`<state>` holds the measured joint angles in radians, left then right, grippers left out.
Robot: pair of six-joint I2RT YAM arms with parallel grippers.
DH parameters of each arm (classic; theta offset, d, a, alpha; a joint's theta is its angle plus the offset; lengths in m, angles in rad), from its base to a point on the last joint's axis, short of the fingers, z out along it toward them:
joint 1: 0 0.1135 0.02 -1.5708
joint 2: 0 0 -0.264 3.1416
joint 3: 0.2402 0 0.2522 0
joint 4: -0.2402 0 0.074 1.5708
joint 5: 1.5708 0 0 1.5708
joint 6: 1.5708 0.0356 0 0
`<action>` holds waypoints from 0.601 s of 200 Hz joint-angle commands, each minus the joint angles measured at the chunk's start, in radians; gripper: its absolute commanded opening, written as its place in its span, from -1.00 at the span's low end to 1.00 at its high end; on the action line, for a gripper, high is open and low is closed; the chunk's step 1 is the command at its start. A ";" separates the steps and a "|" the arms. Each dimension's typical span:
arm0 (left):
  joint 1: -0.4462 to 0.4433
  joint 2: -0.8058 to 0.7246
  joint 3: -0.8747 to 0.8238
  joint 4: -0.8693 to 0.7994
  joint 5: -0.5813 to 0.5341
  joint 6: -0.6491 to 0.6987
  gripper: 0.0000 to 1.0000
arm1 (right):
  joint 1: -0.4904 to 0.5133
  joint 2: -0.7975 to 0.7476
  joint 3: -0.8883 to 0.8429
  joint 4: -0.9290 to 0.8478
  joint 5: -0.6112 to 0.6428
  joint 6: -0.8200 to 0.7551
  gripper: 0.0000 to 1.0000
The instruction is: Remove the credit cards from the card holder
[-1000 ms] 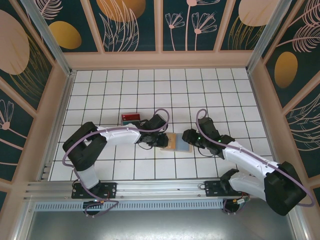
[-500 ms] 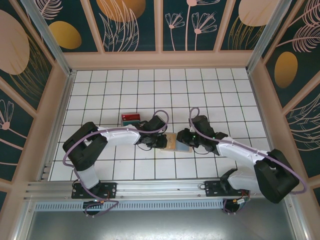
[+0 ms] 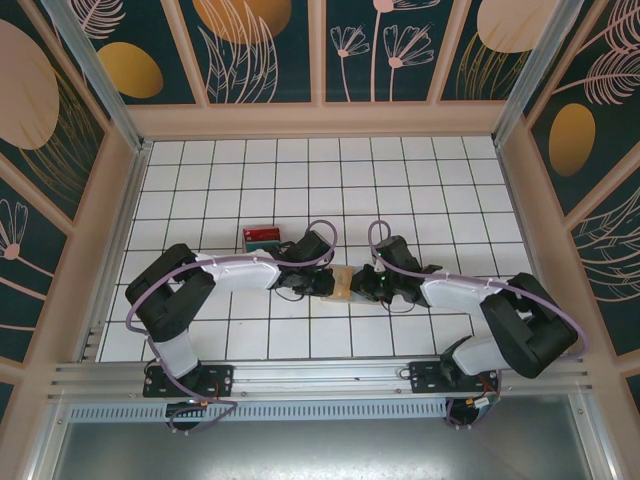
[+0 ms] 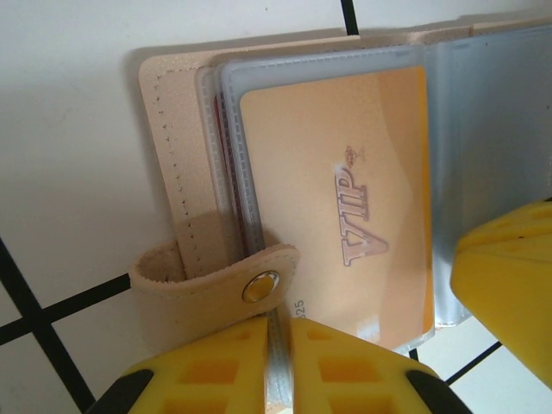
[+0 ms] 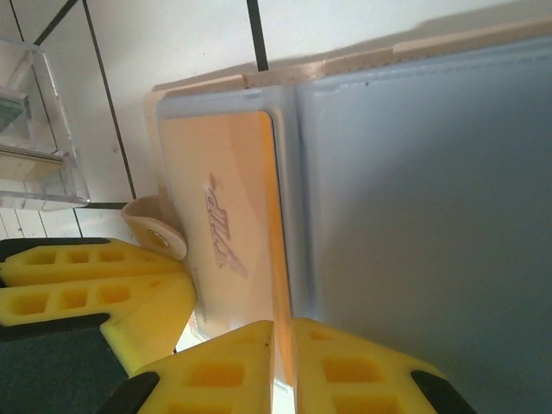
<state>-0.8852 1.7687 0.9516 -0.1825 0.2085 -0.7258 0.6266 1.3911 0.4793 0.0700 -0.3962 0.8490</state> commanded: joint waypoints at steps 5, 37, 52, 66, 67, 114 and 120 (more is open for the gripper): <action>0.001 0.044 -0.025 -0.019 0.002 -0.007 -0.69 | -0.001 0.019 -0.014 0.034 -0.023 0.014 -0.72; 0.001 0.044 -0.026 -0.015 0.007 -0.009 -0.69 | -0.003 0.034 -0.015 0.050 -0.039 0.012 -0.72; 0.000 0.044 -0.025 -0.015 0.008 -0.009 -0.69 | -0.003 0.040 -0.015 0.057 -0.044 0.012 -0.72; 0.000 0.044 -0.025 -0.015 0.009 -0.009 -0.69 | -0.004 0.044 -0.015 0.065 -0.051 0.012 -0.72; 0.000 0.044 -0.025 -0.015 0.009 -0.009 -0.69 | -0.004 0.044 -0.015 0.067 -0.052 0.012 -0.72; 0.001 0.046 -0.025 -0.012 0.017 -0.012 -0.69 | -0.004 0.053 -0.015 0.082 -0.064 0.013 -0.72; 0.000 0.048 -0.025 -0.010 0.019 -0.011 -0.69 | -0.004 0.054 -0.016 0.083 -0.067 0.013 -0.72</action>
<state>-0.8845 1.7718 0.9516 -0.1791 0.2153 -0.7269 0.6235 1.4303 0.4751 0.1112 -0.4328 0.8490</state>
